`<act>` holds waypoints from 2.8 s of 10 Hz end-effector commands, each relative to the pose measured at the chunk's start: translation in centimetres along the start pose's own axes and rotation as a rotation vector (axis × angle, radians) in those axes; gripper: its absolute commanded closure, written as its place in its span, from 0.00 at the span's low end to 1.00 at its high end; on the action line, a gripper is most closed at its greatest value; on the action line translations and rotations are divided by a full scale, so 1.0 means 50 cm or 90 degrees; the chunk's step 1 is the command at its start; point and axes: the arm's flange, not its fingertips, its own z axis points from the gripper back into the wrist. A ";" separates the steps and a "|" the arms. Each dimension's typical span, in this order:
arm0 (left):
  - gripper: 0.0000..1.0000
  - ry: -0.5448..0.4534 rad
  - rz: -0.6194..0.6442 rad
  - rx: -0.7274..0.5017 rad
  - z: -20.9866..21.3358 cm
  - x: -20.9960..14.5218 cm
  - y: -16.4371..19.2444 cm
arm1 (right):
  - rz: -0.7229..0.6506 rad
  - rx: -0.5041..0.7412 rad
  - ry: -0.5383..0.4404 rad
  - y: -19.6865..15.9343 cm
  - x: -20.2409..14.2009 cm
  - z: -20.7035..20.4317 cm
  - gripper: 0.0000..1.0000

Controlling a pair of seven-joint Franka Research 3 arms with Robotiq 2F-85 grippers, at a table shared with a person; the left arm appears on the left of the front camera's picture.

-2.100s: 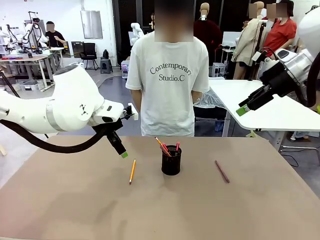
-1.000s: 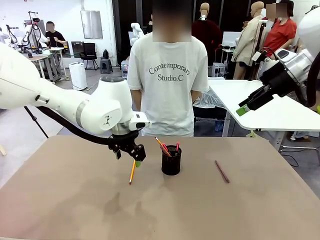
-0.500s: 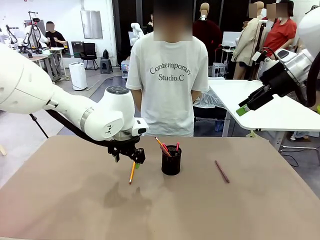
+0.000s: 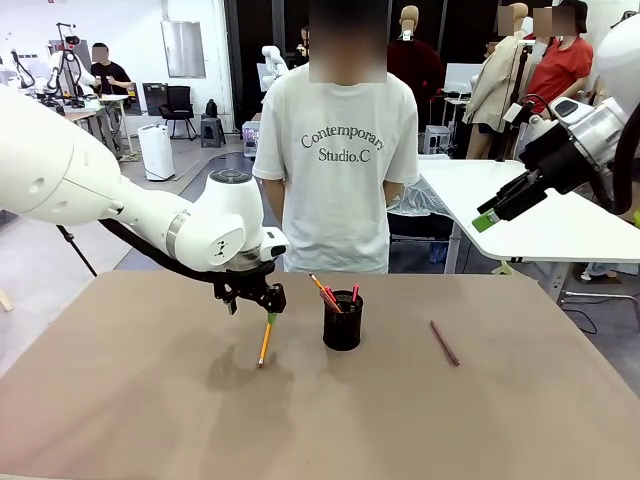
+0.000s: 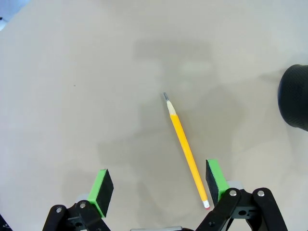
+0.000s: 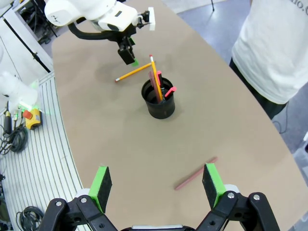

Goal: Place the pens into the pen holder.
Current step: Pick up a writing instrument from the table and place it into the Pen holder.

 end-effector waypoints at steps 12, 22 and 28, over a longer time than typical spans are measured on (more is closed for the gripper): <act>0.00 0.057 0.107 0.016 -0.076 0.074 -0.004 | 0.004 0.003 -0.008 0.000 0.001 0.002 0.00; 1.00 0.069 0.049 0.017 -0.064 0.063 -0.023 | 0.004 0.003 -0.008 0.000 0.001 0.002 0.00; 1.00 0.104 0.059 -0.010 -0.088 0.039 -0.030 | 0.004 0.003 -0.008 0.000 0.001 0.002 0.00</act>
